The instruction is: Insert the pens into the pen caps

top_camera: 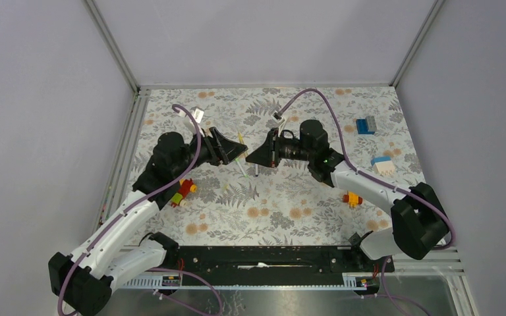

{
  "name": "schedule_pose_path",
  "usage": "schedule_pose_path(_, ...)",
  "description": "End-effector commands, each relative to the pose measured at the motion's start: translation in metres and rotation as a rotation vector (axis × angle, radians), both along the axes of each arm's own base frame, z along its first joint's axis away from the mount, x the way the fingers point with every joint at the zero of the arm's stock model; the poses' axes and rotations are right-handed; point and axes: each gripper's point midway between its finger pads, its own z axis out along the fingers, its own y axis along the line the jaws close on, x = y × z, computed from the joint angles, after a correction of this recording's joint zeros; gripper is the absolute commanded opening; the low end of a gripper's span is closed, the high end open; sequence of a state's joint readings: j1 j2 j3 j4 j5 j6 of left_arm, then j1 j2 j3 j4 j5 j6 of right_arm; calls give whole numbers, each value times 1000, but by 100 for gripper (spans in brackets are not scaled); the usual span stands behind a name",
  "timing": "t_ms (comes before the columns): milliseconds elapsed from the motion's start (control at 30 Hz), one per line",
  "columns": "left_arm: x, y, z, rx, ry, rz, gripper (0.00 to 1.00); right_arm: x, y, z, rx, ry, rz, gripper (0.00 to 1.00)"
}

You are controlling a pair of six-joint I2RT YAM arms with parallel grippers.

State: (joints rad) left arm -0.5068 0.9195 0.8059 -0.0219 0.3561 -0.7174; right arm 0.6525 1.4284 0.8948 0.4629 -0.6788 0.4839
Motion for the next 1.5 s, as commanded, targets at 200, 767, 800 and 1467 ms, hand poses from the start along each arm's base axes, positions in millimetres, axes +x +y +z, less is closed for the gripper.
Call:
schedule_pose_path(200, 2, -5, 12, -45, -37, -16, 54, -23, 2, 43, 123, -120, 84, 0)
schedule_pose_path(767, 3, -12, 10, -76, -22, -37, 22, -32, 8, 44, 140, -118, 144, 0)
schedule_pose_path(800, 4, -11, 9, -75, -20, -33, 11, -32, 8, 44, 141, -118, 145, 0)
schedule_pose_path(1467, 2, -1, 16, -135, -16, 35, 0, -20, 14, 45, 165, -94, 97, 68)
